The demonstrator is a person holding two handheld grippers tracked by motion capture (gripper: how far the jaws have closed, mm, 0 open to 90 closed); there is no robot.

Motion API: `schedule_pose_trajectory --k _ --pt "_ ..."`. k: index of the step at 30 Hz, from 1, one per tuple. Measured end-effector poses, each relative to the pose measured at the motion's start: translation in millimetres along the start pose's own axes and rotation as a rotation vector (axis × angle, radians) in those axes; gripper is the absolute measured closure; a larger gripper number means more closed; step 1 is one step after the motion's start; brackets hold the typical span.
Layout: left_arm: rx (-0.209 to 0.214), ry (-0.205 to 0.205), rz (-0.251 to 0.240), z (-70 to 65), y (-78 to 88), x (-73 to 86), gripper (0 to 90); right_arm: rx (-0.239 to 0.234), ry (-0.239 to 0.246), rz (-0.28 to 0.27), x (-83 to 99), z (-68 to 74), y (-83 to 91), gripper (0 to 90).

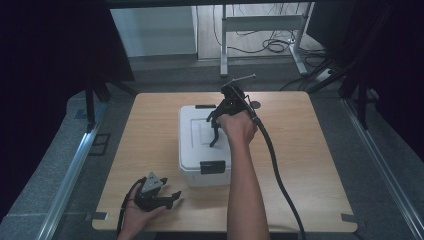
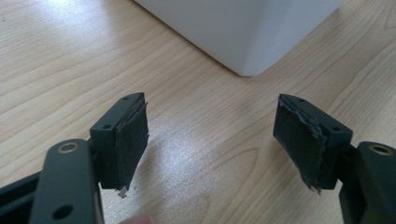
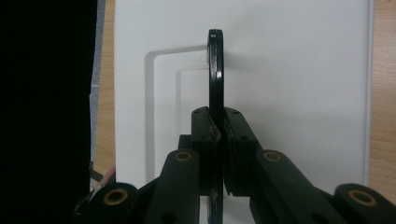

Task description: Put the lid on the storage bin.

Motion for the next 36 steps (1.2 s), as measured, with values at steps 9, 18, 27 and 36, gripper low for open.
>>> schedule_pose_trajectory --k 9,18,27,36 --pt "0.002 0.005 0.008 1.6 -1.2 0.6 26.5 -0.022 -0.014 0.002 -2.4 -5.5 -14.8 85.0" --pt "0.003 0.002 0.011 1.3 -1.5 0.5 26.5 -0.056 -0.035 0.001 -1.0 -17.5 -25.4 84.7" --pt "-0.001 -0.002 0.013 1.8 -1.0 0.6 26.5 -0.075 0.018 0.003 -2.0 -18.7 -25.6 82.2" --pt "-0.016 0.017 0.015 5.5 1.1 3.7 26.5 -0.109 0.132 -0.057 -7.2 -22.7 -4.9 62.3"
Point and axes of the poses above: each handheld gripper's, and its own axes: y roughly backward along the jaws, x roughly out of its underside, z roughly to its left, the point moved 1 cm from there along -y, roughly forward along the jaws, and after that the axes turned 3 degrees about z, right-handed, at the moved point
